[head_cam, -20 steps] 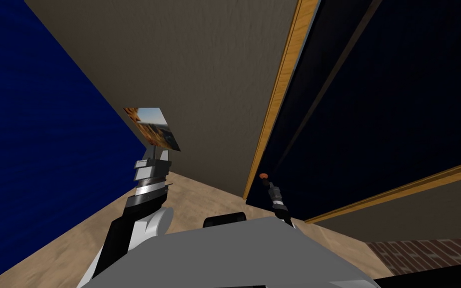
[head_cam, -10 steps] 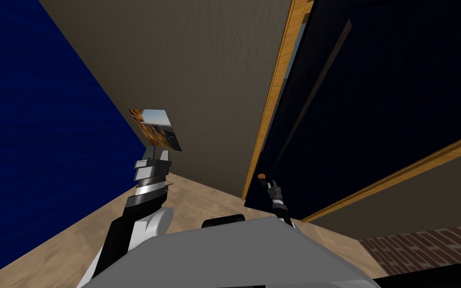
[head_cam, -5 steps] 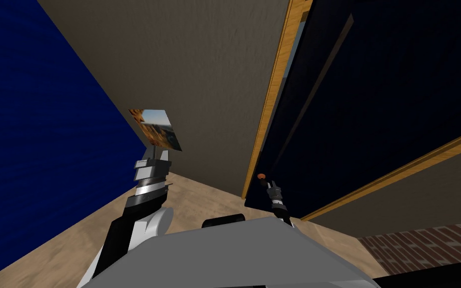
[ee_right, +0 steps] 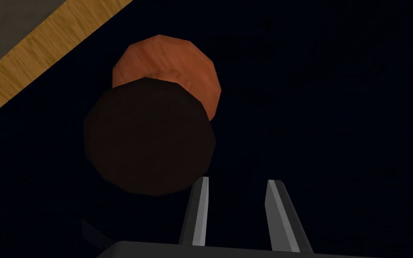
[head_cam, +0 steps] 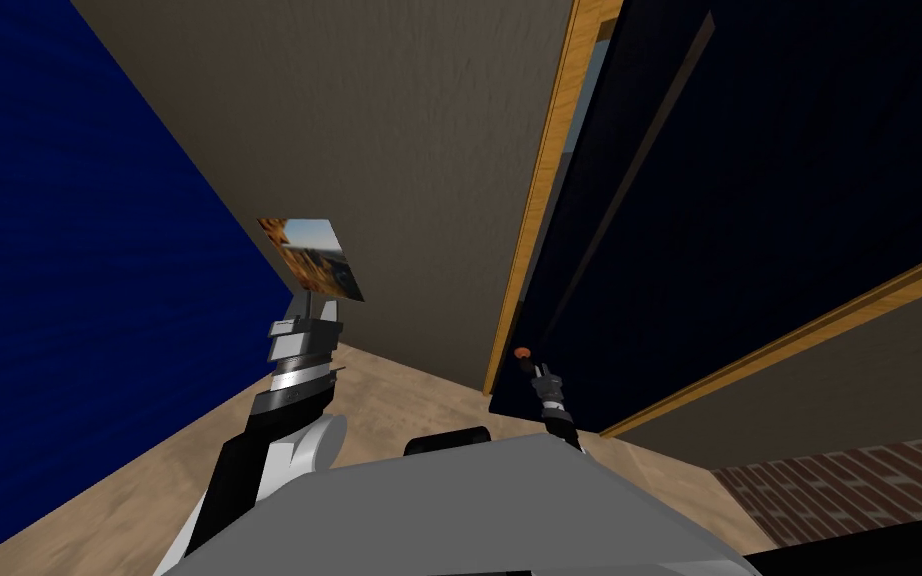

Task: Pull the door open

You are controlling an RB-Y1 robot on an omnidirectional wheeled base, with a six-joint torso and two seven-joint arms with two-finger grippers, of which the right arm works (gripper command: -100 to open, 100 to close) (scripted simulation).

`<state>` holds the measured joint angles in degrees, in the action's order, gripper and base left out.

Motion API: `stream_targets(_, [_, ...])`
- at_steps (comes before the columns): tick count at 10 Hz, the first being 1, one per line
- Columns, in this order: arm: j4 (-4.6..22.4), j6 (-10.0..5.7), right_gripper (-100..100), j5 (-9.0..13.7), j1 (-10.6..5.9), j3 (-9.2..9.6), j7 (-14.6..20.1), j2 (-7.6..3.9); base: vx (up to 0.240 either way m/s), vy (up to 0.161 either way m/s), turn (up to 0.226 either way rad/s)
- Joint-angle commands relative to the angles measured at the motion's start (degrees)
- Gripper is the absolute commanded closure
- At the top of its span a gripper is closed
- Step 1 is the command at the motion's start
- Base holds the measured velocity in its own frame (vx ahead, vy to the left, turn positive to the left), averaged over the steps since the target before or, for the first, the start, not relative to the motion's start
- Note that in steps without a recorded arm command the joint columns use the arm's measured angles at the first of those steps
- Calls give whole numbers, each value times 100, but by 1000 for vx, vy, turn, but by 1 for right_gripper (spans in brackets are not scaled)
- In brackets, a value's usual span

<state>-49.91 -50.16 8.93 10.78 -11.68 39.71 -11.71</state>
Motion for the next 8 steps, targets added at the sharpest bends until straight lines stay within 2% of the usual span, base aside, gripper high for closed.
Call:
stream_targets(1, [-37,72,-100,-28,9,114,286,92,-33,-2,23])
stream_targets(4, [-79,103,-100,-18,26,122,581,120,-22,0,-1])
stream_targets(8, [-206,199,-100,14,76,145,1270,206,-30,5,8])
